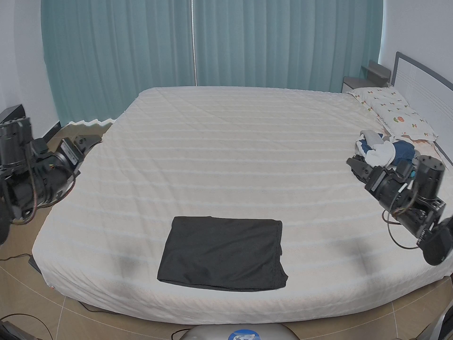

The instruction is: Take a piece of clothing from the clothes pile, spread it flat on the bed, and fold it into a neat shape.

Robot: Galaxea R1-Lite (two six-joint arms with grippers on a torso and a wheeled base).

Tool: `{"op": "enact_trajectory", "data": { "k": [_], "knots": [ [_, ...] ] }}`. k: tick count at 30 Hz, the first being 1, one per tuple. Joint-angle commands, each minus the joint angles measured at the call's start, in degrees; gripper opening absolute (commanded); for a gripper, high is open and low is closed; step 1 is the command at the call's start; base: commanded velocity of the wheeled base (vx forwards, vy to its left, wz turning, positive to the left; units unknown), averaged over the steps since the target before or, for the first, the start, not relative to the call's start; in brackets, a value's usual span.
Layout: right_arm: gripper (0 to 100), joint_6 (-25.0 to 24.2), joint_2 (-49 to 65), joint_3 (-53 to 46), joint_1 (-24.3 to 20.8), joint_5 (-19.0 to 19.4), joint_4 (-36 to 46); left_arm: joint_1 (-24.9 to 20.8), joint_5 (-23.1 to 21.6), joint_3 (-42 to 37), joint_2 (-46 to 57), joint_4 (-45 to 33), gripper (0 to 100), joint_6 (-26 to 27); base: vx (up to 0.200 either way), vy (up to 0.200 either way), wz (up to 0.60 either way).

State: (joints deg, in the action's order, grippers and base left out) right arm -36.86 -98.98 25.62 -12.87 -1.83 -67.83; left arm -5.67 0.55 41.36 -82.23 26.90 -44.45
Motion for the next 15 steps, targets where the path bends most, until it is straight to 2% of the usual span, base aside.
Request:
{"op": "enact_trajectory", "data": {
  "k": [1, 3, 4, 5, 7, 8, 13, 14, 15],
  "knots": [
    [100, 10.6, 28.7, -17.0, 0.5, 0.1, 2.3, 0.5, 4.4, -13.1, 26.2, -0.4, 100, 10.9, 0.0, 0.0, 0.0],
    [100, 14.2, 34.3, -20.2, 0.7, 0.1, 4.5, 0.5, 6.0, -15.3, 29.5, -0.4, 100, 13.9, 0.0, 0.0, 0.0],
    [100, 14.2, 34.3, -20.2, 0.7, 0.1, 4.5, 0.5, 6.0, -15.3, 29.5, -0.4, 100, 13.9, 0.0, 0.0, 0.0],
    [100, 17.3, 40.9, -22.4, 0.7, 0.1, 8.0, 0.5, 8.2, -17.1, 33.2, -0.4, 100, 17.1, 0.0, 0.0, 0.0],
    [100, 17.4, 41.3, -22.5, 0.7, 0.1, 8.2, 0.5, 8.3, -17.2, 33.4, -0.4, 100, 17.4, 0.0, 0.0, 0.0],
    [100, 22.0, 51.1, -23.8, 1.4, -0.3, 17.6, 0.5, 11.9, -18.7, 37.2, -0.9, 100, 21.0, 0.0, 0.0, 0.0],
    [100, 26.6, 67.5, -22.8, 4.0, 0.2, 37.0, 0.5, 17.6, -19.7, 42.8, -5.1, 100, 25.1, 0.0, 0.0, 0.0],
    [100, 26.6, 67.5, -22.8, 4.0, 0.2, 37.0, 0.5, 17.6, -19.7, 42.8, -5.1, 100, 25.1, 0.0, 0.0, 0.0],
    [100, 28.3, 73.8, -21.1, 4.7, 0.2, 45.5, 0.5, 19.0, -19.7, 46.3, -7.8, 100, 27.0, 0.0, 0.0, 0.0]
  ]
}}
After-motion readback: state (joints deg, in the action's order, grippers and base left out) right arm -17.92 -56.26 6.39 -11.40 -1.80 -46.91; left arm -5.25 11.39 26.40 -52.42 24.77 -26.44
